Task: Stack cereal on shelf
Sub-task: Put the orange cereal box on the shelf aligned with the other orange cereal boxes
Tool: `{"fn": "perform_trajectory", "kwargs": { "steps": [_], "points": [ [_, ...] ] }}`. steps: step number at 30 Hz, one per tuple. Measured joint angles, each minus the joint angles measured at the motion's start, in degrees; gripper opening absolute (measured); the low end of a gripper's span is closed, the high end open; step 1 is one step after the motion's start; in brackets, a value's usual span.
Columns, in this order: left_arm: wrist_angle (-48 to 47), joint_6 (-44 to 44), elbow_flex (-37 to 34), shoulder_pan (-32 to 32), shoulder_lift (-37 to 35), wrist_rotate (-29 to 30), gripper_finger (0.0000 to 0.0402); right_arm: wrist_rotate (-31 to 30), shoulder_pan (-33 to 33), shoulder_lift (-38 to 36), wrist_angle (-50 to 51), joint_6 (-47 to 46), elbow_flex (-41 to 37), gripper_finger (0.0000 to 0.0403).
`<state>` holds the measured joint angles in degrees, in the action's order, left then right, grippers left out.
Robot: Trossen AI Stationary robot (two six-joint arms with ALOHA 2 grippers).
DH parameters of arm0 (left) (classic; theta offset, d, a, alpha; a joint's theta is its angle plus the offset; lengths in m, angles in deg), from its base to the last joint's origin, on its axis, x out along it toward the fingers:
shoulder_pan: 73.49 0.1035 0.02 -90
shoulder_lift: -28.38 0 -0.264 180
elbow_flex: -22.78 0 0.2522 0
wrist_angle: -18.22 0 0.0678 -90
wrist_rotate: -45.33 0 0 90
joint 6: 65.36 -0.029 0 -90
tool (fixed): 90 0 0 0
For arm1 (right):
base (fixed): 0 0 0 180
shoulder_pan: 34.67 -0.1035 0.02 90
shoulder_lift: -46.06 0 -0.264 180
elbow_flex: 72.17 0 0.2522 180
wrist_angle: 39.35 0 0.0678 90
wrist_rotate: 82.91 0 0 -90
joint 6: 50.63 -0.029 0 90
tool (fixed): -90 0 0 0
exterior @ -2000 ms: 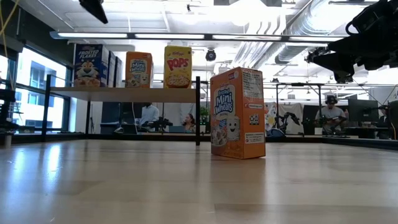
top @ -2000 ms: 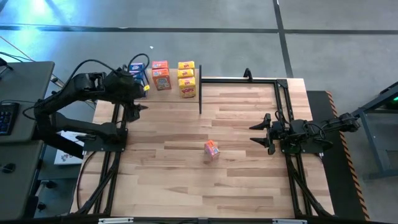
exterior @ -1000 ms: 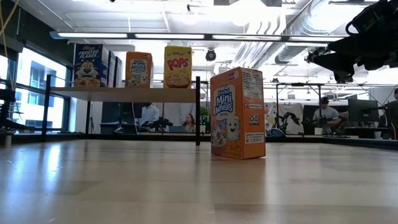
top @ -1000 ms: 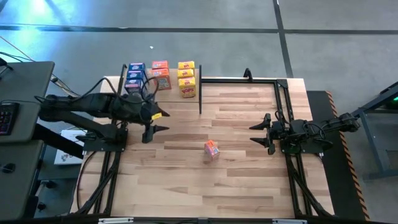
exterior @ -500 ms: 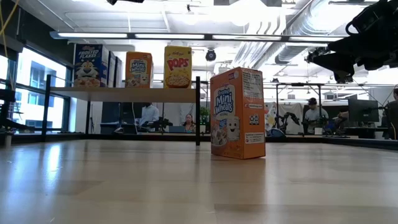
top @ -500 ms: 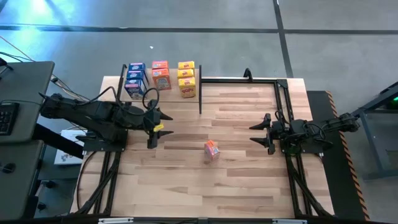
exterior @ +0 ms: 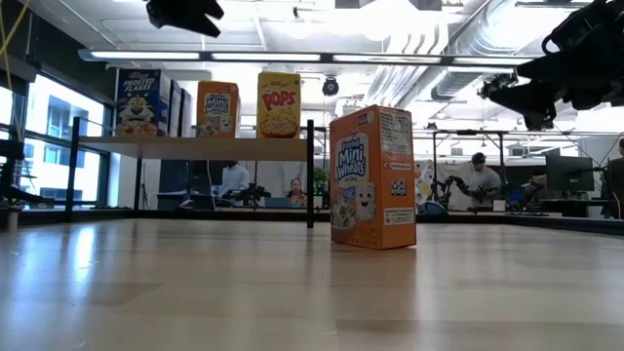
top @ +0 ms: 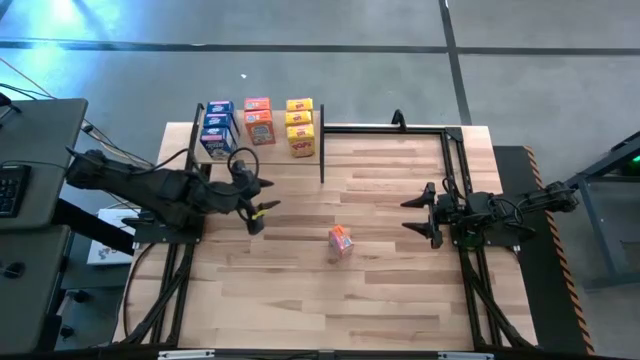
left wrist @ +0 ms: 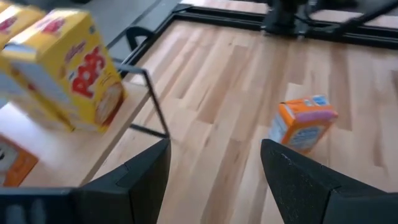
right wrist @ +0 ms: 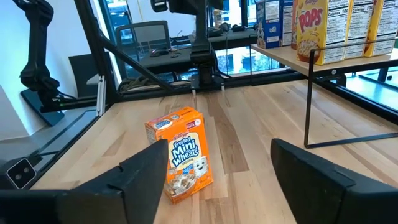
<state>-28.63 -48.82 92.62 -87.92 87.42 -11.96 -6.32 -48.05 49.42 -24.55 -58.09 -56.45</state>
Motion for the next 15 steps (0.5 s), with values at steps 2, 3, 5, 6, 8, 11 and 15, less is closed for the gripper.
{"fn": "perform_trajectory", "kwargs": {
  "steps": [2,3,5,6,8,11,15],
  "points": [
    [-0.17,2.16,-0.09,0.00,0.41,1.37,0.0241,0.02,-0.02,0.00,0.00,0.02,0.00,0.0286],
    [-0.08,3.28,-0.09,0.00,0.57,1.98,0.0241,0.04,-0.01,0.00,0.00,0.29,0.00,0.0291],
    [0.01,5.37,-0.09,0.00,1.03,3.29,0.0241,0.11,-0.02,0.00,0.00,0.46,0.00,0.0300],
    [-0.01,6.10,-0.09,0.00,1.51,4.01,0.0241,0.11,0.00,0.00,0.00,0.40,0.00,0.0304],
    [-0.15,7.46,-0.09,0.00,2.38,5.65,0.0241,0.46,0.00,0.02,0.02,-0.17,0.00,0.0309],
    [-0.08,8.79,-0.07,0.02,3.93,7.19,0.0241,2.09,-0.02,0.02,0.11,-0.49,0.00,0.0314],
    [0.00,9.47,-0.07,0.02,6.45,7.20,0.0241,3.65,-0.02,0.02,0.24,0.04,0.00,0.0315]
  ]
}}
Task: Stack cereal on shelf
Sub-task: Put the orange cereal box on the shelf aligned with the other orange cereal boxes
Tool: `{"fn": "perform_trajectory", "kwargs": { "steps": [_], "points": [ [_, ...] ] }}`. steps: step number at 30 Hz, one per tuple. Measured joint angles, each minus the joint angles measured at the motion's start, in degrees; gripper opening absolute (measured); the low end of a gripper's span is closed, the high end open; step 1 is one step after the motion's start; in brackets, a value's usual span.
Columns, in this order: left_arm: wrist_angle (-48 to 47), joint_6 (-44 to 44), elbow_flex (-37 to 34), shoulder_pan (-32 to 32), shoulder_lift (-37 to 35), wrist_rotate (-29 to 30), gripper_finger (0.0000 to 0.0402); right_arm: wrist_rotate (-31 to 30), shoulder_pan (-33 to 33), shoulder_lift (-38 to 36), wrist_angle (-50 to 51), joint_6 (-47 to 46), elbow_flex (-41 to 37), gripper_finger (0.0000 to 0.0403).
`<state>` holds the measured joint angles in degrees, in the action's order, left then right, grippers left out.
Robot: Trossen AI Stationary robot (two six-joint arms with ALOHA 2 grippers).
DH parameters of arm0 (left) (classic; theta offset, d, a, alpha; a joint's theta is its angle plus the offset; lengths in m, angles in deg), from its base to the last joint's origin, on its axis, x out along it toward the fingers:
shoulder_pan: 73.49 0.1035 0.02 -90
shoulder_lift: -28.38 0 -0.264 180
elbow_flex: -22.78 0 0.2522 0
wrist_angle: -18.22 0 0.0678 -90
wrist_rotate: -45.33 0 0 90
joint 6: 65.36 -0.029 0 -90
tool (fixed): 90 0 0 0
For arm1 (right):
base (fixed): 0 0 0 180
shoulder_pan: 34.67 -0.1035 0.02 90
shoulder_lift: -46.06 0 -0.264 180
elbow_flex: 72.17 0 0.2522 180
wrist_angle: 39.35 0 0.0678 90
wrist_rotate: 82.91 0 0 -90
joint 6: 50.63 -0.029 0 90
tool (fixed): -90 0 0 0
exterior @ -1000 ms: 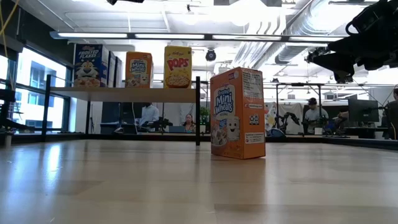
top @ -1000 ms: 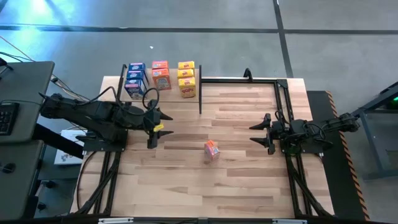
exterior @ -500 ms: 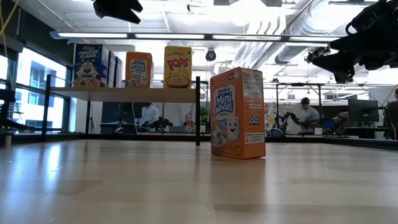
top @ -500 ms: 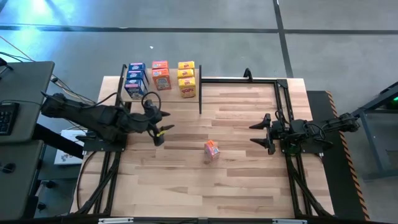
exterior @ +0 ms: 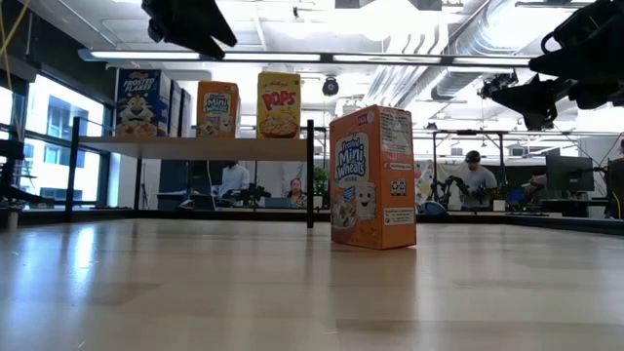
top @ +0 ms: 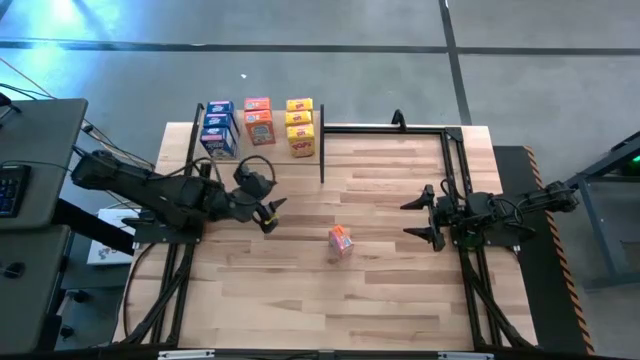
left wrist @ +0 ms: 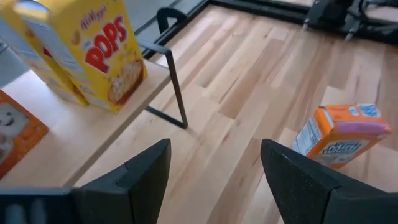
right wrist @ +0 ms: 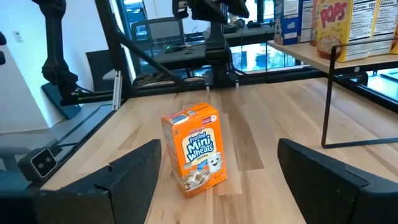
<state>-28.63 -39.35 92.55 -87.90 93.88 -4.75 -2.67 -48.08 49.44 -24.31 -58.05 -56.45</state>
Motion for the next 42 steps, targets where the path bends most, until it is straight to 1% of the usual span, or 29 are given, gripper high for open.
{"fn": "perform_trajectory", "kwargs": {
  "steps": [9,13,17,20,22,29,31,35,39,42],
  "points": [
    [0.01,1.70,0.00,0.00,3.98,-0.07,0.0241,0.00,0.02,0.00,-0.02,-0.07,0.00,0.0315],
    [0.03,1.96,0.00,0.00,4.05,-1.13,0.0241,-1.09,0.00,0.00,-0.15,-0.07,0.00,0.0315],
    [-0.10,0.44,0.00,0.00,3.41,-2.03,0.0241,-1.27,0.00,0.01,-0.52,-1.25,0.00,0.0315],
    [-0.18,-1.68,0.00,0.00,2.43,-2.03,0.0241,-4.46,0.00,0.02,-4.49,-6.48,0.00,0.0315],
    [-0.21,-2.90,0.00,0.02,1.58,-2.02,0.0241,-6.41,0.02,0.02,-7.81,-7.82,0.00,0.0315],
    [-0.76,-6.92,0.02,0.04,-2.72,-1.99,0.0241,-5.99,0.02,0.04,-18.85,-9.07,0.00,0.0315],
    [-0.84,-7.98,0.04,0.14,-4.11,-1.99,0.0241,-6.32,0.02,0.20,-19.64,-9.07,0.55,0.0315],
    [-2.12,-8.25,0.04,0.15,-6.90,-1.88,0.0241,-6.44,0.02,3.45,-19.57,-7.49,3.91,0.0315],
    [-2.59,-8.28,0.04,0.15,-9.43,-1.79,0.0241,-8.09,0.02,10.05,-19.31,-5.06,9.13,0.0315],
    [-3.07,-8.28,0.04,0.15,-11.01,-1.75,0.0241,-9.96,0.02,15.72,-15.72,-4.73,13.96,0.0315]
  ]
}}
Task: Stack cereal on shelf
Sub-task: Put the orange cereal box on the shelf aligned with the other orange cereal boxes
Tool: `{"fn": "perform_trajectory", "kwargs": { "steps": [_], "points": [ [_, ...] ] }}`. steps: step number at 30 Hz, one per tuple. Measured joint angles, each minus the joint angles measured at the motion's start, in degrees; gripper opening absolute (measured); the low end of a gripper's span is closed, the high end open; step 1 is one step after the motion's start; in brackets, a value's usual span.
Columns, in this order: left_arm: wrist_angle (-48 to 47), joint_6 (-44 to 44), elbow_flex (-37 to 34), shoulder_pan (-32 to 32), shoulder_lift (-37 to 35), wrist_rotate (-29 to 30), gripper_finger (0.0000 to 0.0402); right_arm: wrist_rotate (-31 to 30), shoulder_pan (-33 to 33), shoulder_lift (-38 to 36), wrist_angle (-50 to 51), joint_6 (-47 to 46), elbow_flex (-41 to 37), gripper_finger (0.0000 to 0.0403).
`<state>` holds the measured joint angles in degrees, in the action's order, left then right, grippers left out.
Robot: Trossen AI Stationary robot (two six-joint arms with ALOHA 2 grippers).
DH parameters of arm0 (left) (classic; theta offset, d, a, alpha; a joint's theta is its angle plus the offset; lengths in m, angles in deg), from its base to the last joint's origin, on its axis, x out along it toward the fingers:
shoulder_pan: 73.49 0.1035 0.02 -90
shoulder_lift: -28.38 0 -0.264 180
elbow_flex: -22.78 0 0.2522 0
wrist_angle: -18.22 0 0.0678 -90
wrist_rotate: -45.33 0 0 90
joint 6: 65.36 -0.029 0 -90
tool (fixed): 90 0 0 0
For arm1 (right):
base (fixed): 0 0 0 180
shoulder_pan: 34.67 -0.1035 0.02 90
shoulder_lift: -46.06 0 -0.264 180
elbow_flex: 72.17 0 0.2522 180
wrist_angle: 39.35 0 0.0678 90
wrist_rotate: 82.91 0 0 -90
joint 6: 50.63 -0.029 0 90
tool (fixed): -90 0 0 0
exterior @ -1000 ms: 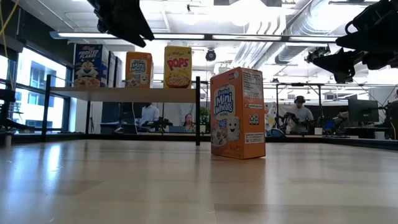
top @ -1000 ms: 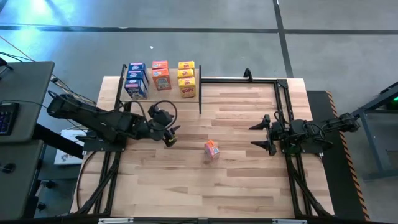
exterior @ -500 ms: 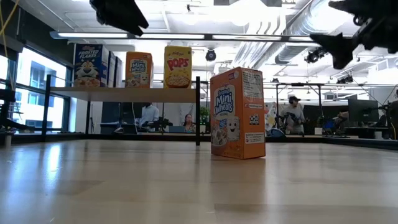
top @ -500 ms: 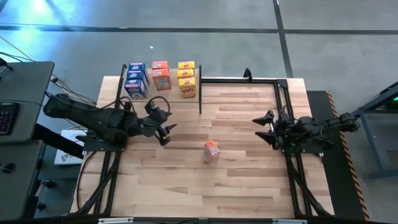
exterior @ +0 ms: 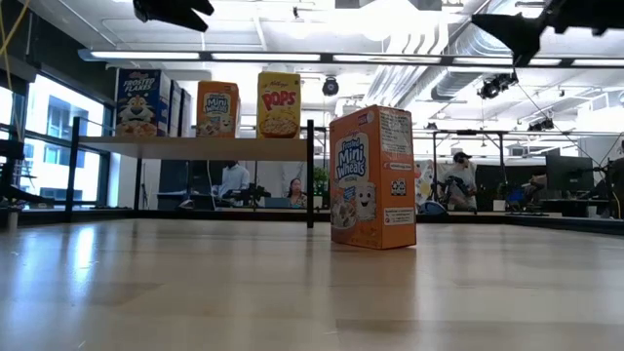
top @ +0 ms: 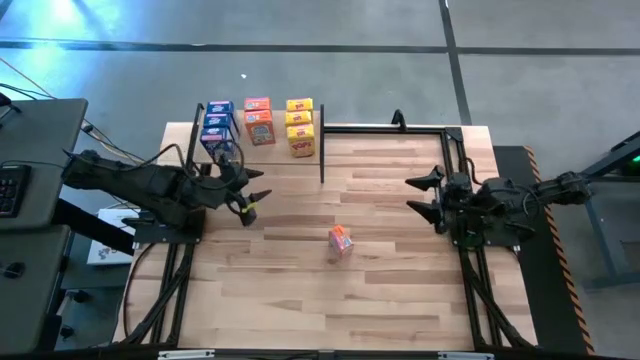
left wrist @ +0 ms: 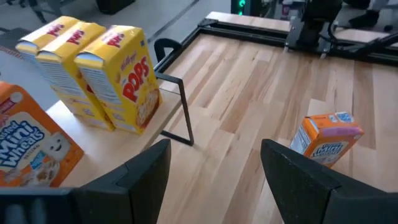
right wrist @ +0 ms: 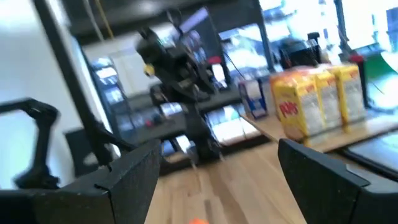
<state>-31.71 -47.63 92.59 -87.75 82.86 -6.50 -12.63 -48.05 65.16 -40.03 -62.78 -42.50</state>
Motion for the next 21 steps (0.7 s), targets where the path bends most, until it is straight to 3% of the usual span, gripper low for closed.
{"fn": "perform_trajectory", "kwargs": {
  "steps": [8,21],
  "points": [
    [-0.50,-1.92,0.00,0.00,-2.47,0.00,0.0241,-9.36,0.00,16.92,18.55,-13.56,15.82,0.0315],
    [-1.88,-3.43,0.00,0.00,-2.43,-0.02,0.0241,-7.50,-0.28,45.00,41.43,-30.16,39.38,0.0314]
  ]
}}
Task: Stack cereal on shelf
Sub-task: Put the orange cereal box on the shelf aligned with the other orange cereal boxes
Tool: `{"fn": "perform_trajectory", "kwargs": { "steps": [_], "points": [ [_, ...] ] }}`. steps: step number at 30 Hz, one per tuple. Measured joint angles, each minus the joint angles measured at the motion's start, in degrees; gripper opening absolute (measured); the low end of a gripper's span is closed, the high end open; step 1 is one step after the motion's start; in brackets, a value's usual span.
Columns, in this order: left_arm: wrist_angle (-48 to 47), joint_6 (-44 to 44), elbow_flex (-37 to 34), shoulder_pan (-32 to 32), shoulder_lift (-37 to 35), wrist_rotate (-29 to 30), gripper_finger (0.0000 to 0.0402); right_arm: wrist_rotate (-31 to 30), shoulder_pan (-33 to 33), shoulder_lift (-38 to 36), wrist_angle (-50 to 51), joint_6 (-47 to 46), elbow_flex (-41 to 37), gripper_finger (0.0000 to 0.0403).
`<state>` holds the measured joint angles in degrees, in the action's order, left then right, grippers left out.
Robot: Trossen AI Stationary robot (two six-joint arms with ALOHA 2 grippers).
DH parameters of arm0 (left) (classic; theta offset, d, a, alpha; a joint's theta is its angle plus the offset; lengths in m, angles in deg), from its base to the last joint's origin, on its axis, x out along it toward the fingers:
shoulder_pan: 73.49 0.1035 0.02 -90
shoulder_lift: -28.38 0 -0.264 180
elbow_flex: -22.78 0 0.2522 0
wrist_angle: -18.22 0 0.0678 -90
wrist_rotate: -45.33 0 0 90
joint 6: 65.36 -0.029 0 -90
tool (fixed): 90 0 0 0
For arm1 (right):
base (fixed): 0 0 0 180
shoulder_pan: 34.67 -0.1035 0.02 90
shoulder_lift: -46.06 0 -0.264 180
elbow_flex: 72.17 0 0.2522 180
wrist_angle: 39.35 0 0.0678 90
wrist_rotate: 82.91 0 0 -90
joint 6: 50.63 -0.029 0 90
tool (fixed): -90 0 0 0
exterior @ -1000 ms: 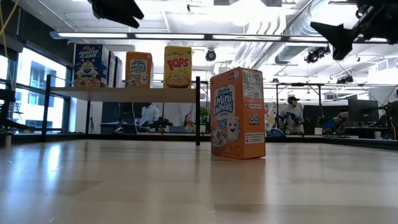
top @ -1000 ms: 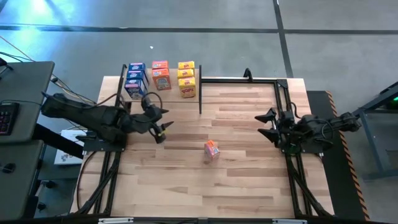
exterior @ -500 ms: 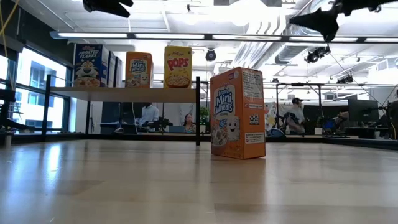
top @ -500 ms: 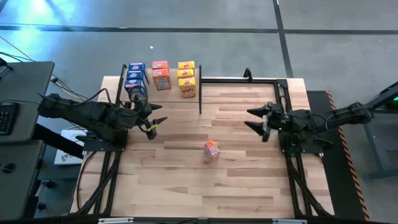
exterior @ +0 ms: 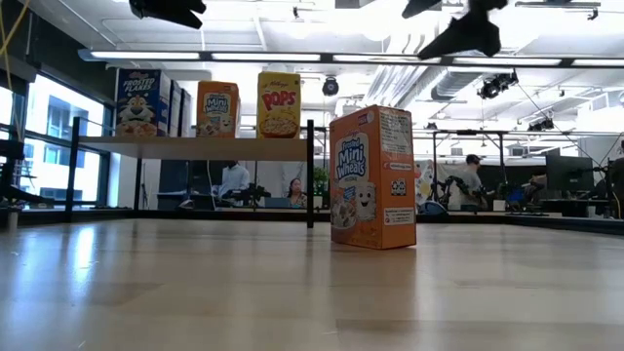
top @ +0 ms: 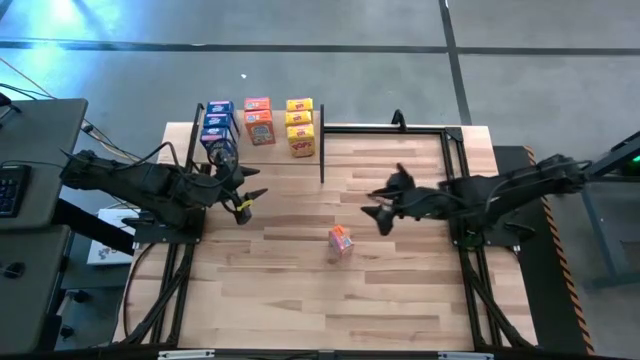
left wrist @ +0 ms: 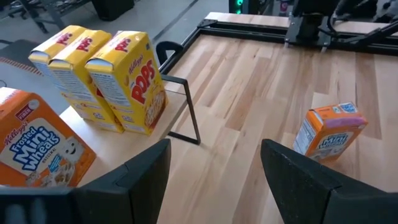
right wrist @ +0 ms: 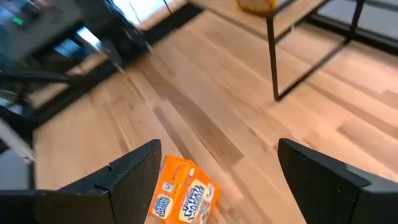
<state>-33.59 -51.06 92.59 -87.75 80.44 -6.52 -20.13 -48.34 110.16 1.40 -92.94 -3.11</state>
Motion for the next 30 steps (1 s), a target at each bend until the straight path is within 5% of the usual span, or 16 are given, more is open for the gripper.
{"fn": "perform_trajectory", "kwargs": {
  "steps": [13,30],
  "points": [
    [-0.12,-0.02,0.00,0.00,0.00,0.00,0.0241,5.62,-0.04,20.92,12.72,-10.34,14.75,0.0314],
    [2.31,-3.50,0.00,0.00,0.00,-0.04,0.0241,9.29,-3.51,33.59,12.65,-14.72,19.31,0.0314]
  ]
}}
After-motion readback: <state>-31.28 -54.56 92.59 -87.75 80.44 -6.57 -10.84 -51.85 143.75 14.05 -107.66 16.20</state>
